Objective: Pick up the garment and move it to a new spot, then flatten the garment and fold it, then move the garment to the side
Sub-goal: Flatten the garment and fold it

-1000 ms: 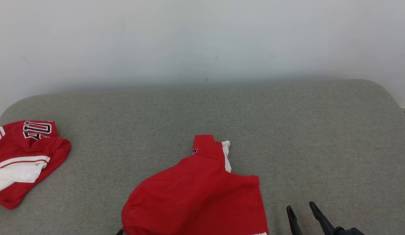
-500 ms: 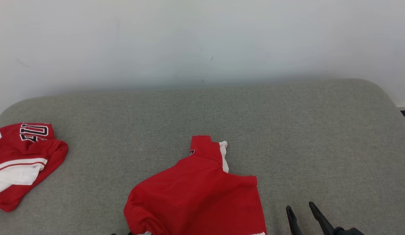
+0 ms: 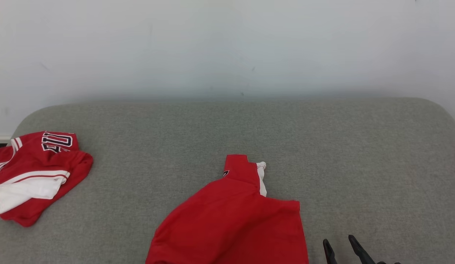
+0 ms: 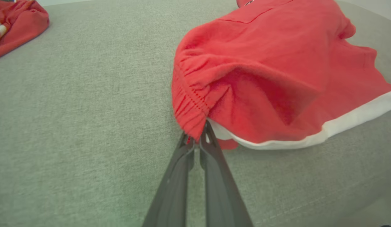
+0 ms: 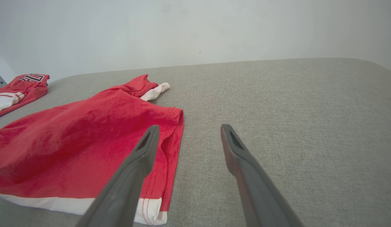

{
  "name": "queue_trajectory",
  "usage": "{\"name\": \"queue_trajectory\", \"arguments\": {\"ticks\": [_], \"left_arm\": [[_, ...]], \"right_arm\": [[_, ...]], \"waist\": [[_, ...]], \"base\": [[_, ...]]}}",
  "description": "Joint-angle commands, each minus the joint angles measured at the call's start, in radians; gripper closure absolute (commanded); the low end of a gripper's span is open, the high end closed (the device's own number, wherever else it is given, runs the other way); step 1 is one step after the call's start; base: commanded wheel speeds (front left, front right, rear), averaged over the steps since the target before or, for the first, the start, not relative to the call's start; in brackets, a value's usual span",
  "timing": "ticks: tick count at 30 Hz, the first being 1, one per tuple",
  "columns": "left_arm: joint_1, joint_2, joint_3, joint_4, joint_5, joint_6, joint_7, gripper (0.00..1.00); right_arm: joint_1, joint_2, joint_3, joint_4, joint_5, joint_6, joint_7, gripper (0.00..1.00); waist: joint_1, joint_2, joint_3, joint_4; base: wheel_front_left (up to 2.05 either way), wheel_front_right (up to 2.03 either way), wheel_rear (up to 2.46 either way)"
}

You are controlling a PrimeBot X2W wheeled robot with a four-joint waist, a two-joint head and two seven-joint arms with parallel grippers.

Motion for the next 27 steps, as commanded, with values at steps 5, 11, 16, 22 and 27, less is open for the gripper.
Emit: {"name": "queue_trajectory", "arguments": {"ticks": [5,11,16,22,27], "left_arm": [[0.068,0.052,-0.012,-0.107,-0.009,-0.014,0.033,1.0],[0.095,0.071,-0.018,-0.184,-0.017,-0.002,0.07,1.0],[0.105,0.064,-0.036,-0.159,-0.024,-0.008,0.076,1.0],[0.109,0.065,-0.041,-0.109,-0.014,0.002,0.052,0.0],[0.107,0.083,-0.053,-0.079,-0.009,-0.013,0.039,0.0]], "right_arm": [[0.019,-0.004,0.014,0.038,0.012,0.001,-0.005,0.0],[0.01,-0.044,0.065,0.131,0.024,0.001,0.005,0.0],[-0.012,-0.062,0.093,0.176,0.034,0.001,0.006,0.0],[-0.013,-0.068,0.129,0.184,0.042,0.001,0.0,0.0],[0.006,-0.088,0.175,0.178,0.053,0.001,-0.002,0.0]], "waist": [[0.0,0.0,-0.006,0.037],[0.0,0.0,-0.003,0.05],[0.0,0.0,-0.001,0.041],[0.0,0.0,-0.004,0.031],[0.0,0.0,-0.004,0.037]], "base": [[0.0,0.0,0.0],[0.0,0.0,0.0],[0.0,0.0,0.0],[0.0,0.0,0.0],[0.0,0.0,0.0]]}}
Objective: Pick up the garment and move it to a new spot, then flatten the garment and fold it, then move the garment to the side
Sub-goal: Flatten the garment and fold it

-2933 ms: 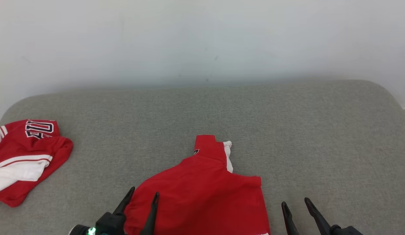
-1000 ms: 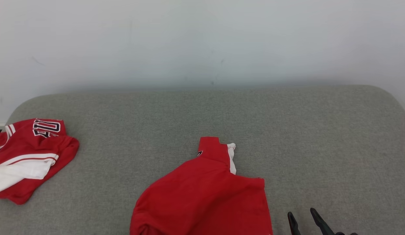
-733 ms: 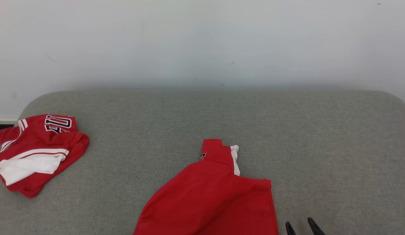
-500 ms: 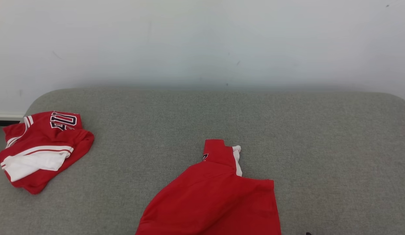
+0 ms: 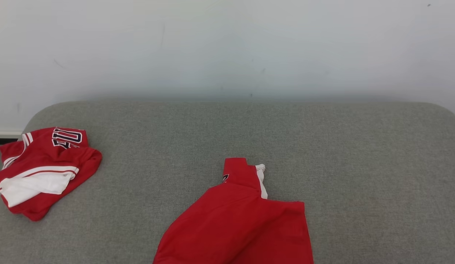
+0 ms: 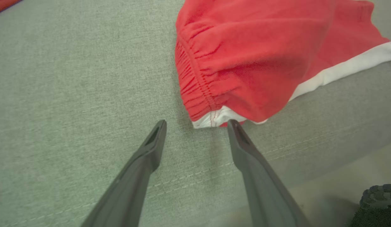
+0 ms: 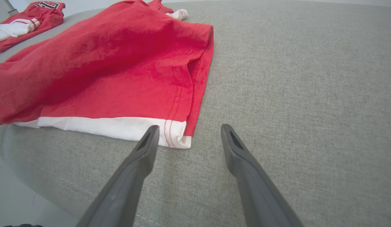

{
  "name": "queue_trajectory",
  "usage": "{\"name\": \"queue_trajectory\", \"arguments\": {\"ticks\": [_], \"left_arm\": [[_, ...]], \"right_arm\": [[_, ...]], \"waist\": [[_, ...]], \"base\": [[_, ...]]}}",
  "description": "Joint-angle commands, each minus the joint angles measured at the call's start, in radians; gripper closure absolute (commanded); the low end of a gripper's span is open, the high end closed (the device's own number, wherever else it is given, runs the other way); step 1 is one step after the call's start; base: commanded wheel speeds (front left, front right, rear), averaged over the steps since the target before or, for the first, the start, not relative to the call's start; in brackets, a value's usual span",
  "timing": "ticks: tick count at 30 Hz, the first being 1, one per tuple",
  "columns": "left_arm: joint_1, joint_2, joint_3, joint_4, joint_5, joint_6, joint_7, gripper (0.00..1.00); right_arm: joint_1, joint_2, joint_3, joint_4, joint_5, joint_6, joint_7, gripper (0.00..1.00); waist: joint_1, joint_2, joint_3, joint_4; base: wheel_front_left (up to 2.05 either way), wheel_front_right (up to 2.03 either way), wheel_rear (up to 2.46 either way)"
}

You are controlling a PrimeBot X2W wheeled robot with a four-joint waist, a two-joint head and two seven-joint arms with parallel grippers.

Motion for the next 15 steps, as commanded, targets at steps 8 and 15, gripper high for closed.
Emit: {"name": "queue_trajectory", "arguments": {"ticks": [8,15], "left_arm": [[-0.048,0.009,-0.036,0.077,0.016,-0.026,-0.023,0.0],[-0.098,0.005,-0.068,0.124,0.019,-0.036,-0.039,0.0]], "right_arm": [[-0.018,-0.024,0.043,0.004,-0.003,0.001,-0.006,0.0],[-0.063,-0.038,0.102,0.033,-0.025,0.001,0.0,0.0]], "waist": [[0.0,0.0,0.007,0.003],[0.0,0.0,0.015,0.001]], "base": [[0.0,0.0,0.0],[0.0,0.0,0.0]]}}
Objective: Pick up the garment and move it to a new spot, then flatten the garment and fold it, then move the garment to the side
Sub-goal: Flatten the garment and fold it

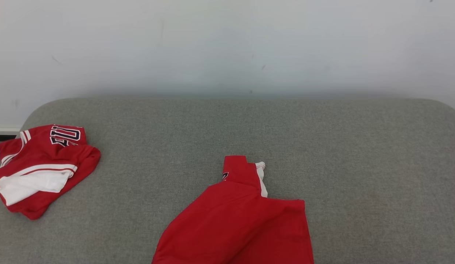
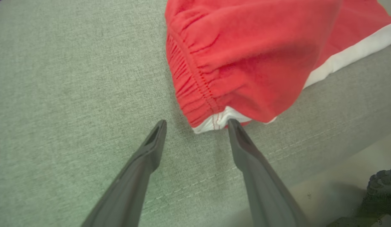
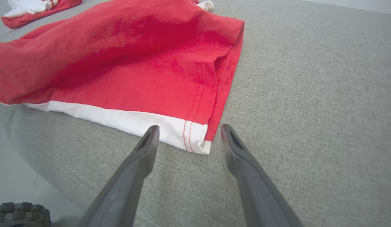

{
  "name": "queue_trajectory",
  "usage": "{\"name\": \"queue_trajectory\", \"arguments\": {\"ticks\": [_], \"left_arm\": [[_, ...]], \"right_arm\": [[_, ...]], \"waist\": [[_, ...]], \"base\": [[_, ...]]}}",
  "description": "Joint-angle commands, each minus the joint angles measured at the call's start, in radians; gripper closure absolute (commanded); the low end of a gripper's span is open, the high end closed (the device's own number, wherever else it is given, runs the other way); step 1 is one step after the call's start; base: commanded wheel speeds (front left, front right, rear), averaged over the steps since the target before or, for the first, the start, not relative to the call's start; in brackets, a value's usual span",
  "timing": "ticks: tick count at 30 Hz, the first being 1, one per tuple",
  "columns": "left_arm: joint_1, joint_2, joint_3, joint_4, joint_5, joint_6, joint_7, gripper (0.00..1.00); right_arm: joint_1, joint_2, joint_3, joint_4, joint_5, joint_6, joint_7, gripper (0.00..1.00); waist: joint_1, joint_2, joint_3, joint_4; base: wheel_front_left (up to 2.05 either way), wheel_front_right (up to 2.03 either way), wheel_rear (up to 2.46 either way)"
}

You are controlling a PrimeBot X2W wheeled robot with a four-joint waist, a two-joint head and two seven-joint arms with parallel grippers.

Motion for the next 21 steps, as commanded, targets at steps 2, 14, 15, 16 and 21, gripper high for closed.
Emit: {"name": "queue_trajectory", "arguments": {"ticks": [2,14,15,16,21], "left_arm": [[-0.019,-0.003,-0.011,0.012,-0.001,-0.003,-0.009,0.0],[-0.045,-0.001,-0.079,-0.008,-0.066,-0.007,-0.017,1.0],[-0.034,0.005,-0.075,-0.019,-0.068,-0.007,-0.016,1.0],[-0.022,0.011,-0.071,-0.031,-0.071,-0.007,-0.016,1.0],[0.018,0.034,-0.037,-0.12,-0.06,-0.007,-0.016,1.0]], "right_arm": [[-0.025,-0.002,0.018,0.02,-0.004,0.001,0.0,0.0],[-0.108,0.009,0.059,0.148,0.008,0.001,-0.003,1.0],[-0.101,0.007,0.051,0.142,0.014,0.001,-0.006,1.0],[-0.096,0.002,0.044,0.133,0.017,0.001,-0.006,1.0],[-0.051,-0.026,-0.015,0.011,0.048,0.001,-0.008,1.0]], "waist": [[0.0,0.0,0.002,0.001],[0.0,0.0,0.004,0.013],[0.0,0.0,0.002,0.014],[0.0,0.0,0.001,0.014],[0.0,0.0,-0.003,0.015]], "base": [[0.0,0.0,0.0],[0.0,0.0,0.0],[0.0,0.0,0.0],[0.0,0.0,0.0],[0.0,0.0,0.0]]}}
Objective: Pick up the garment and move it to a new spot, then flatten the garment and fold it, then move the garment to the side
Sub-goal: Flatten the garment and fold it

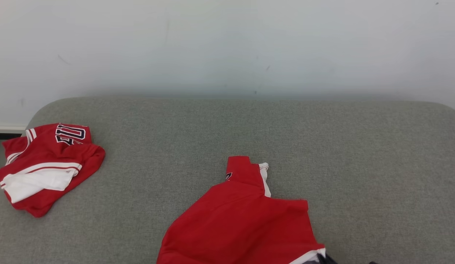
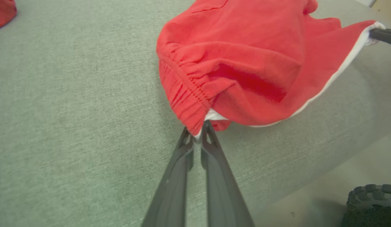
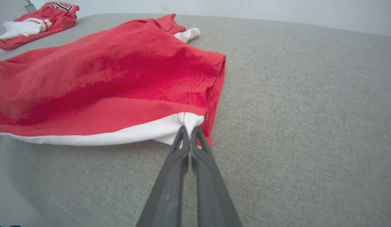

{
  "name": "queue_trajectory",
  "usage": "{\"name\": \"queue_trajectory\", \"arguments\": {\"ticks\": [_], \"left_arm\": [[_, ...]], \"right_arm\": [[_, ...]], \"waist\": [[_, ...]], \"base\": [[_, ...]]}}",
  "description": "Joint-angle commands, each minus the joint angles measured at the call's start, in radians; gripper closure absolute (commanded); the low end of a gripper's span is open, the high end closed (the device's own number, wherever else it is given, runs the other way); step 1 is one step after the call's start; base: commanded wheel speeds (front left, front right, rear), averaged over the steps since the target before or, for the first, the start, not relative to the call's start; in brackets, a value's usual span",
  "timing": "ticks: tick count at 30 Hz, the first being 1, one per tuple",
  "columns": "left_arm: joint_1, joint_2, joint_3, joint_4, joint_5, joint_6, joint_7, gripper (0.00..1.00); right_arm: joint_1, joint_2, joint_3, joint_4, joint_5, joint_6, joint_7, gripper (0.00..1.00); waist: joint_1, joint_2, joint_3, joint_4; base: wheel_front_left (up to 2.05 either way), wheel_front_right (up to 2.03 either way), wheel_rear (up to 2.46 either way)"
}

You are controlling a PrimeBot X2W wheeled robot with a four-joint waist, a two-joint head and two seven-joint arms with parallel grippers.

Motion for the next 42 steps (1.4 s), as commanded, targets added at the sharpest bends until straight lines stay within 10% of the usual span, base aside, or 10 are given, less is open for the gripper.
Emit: {"name": "queue_trajectory", "arguments": {"ticks": [1,17,33,42], "left_arm": [[0.013,0.011,0.009,-0.034,0.013,0.001,-0.003,1.0],[-0.341,0.156,-0.082,-0.33,-0.031,0.001,0.137,1.0],[-1.446,0.228,-0.315,-0.14,-0.406,0.001,0.325,1.0],[-1.835,0.203,-0.461,0.011,-0.44,0.001,0.272,1.0]], "right_arm": [[0.02,-0.013,-0.018,-0.038,0.01,0.001,-0.005,1.0],[-0.256,-0.157,-0.015,-0.229,0.09,0.001,0.051,1.0],[-1.295,-0.229,0.033,-0.032,0.373,0.001,0.246,1.0],[-1.698,-0.215,0.106,0.157,0.377,0.001,0.211,1.0]], "waist": [[0.0,0.0,0.0,0.0],[0.0,0.0,0.059,-0.039],[0.0,0.0,0.511,-0.153],[0.0,0.0,0.652,-0.186]], "base": [[0.0,0.0,0.0],[0.0,0.0,0.0],[0.0,0.0,0.0],[0.0,0.0,0.0]]}}
